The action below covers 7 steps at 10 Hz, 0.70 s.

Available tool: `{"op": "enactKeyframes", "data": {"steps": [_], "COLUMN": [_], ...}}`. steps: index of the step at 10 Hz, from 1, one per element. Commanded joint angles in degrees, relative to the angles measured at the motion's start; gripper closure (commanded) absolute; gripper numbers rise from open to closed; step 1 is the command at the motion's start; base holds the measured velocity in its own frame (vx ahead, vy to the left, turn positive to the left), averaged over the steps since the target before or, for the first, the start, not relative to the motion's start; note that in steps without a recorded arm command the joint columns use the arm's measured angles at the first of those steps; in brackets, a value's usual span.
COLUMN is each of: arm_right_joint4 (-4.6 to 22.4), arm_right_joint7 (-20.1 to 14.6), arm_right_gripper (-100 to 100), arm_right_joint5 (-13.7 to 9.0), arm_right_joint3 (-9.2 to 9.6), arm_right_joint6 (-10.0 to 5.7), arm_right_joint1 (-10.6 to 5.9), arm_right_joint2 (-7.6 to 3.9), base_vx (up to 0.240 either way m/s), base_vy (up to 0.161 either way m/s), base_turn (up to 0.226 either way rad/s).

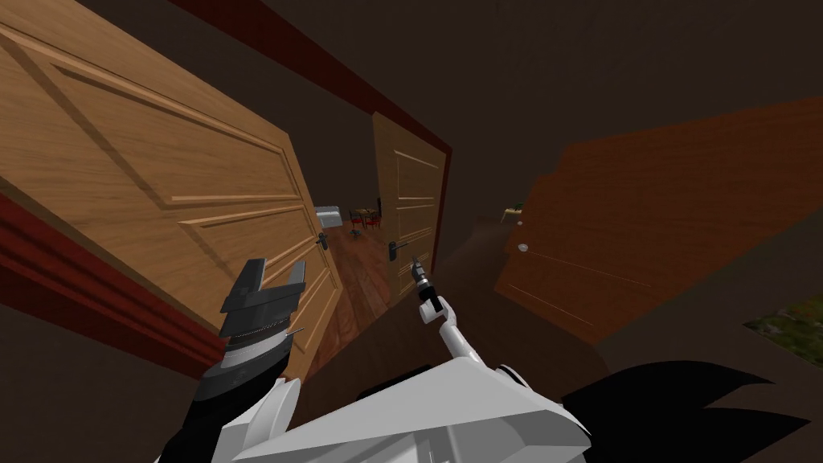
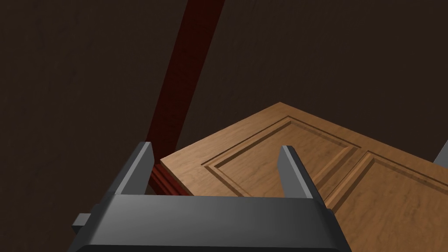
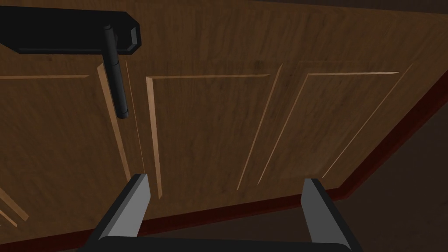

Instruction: Push the door open

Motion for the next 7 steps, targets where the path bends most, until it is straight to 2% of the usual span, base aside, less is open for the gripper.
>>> {"op": "enactKeyframes", "data": {"steps": [1,2,5,6,7], "arm_right_joint4": [2.86,2.98,8.81,9.70,11.44], "arm_right_joint7": [-0.45,-0.45,-1.51,-1.51,-1.86], "arm_right_gripper": [-100,-100,-100,-100,-100], "arm_right_joint5": [0.27,0.27,0.66,0.66,0.79], "arm_right_joint3": [0.38,0.38,0.97,0.97,1.16], "arm_right_joint6": [-0.12,-0.12,-0.73,-0.73,-0.93], "arm_right_joint1": [-1.68,-1.68,-5.57,-5.57,-6.81], "arm_right_joint2": [0.37,0.37,0.84,0.84,1.03], "base_vx": [0.056,0.055,0.070,0.054,0.040], "base_vy": [-0.100,-0.075,-0.080,-0.078,-0.058], "base_turn": [0.056,0.032,0.051,0.033,0.020]}}
